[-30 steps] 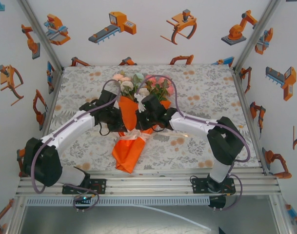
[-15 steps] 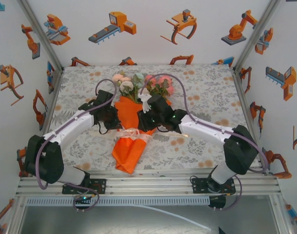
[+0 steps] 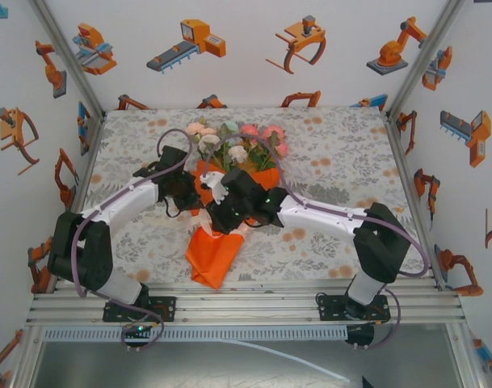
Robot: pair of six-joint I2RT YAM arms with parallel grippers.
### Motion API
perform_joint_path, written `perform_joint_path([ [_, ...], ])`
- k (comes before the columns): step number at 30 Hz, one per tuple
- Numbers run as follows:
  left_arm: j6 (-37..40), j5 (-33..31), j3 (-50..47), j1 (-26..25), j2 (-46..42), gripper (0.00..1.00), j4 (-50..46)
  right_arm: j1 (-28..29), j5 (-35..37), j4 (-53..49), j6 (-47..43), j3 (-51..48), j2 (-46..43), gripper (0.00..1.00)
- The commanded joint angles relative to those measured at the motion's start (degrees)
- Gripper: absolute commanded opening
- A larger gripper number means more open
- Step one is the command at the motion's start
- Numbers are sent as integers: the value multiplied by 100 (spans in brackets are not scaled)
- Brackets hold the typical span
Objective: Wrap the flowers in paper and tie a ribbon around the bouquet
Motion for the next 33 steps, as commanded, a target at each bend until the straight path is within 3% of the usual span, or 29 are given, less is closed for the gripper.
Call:
perform_joint_path([
  [1,-271,514,252,4,29,0,170,52,-62,496,292,60,-117,43],
  [4,-596,758,221,14,41,0,339,178,63,1420,953,-218,-135,43],
  [8,-1018,881,256,43,183,0,435,559,1300,2855,1601,-754,-43,44],
  [13,-1506,1176,245,120,419,0,623,609,2079,3608,1821,-1022,256,44],
  [17,-1460,1244,302,140,434,0,627,597,2939,3306,1722,-1196,86,45],
  [20,-1469,1172,264,142,299,0,655,447,2573,3312,1711,-1282,64,52],
  [24,-1511,1258,312,137,354,0,691,433,1692,3485,1778,-889,541,40],
  [26,-1501,1267,362,144,417,0,669,428,1761,3398,1844,-712,772,39],
  [29,-1441,1211,376,147,491,0,640,405,2043,3384,1762,-632,955,48],
  [33,-1340,1192,413,153,616,0,648,343,2229,2970,1902,-355,1222,50],
])
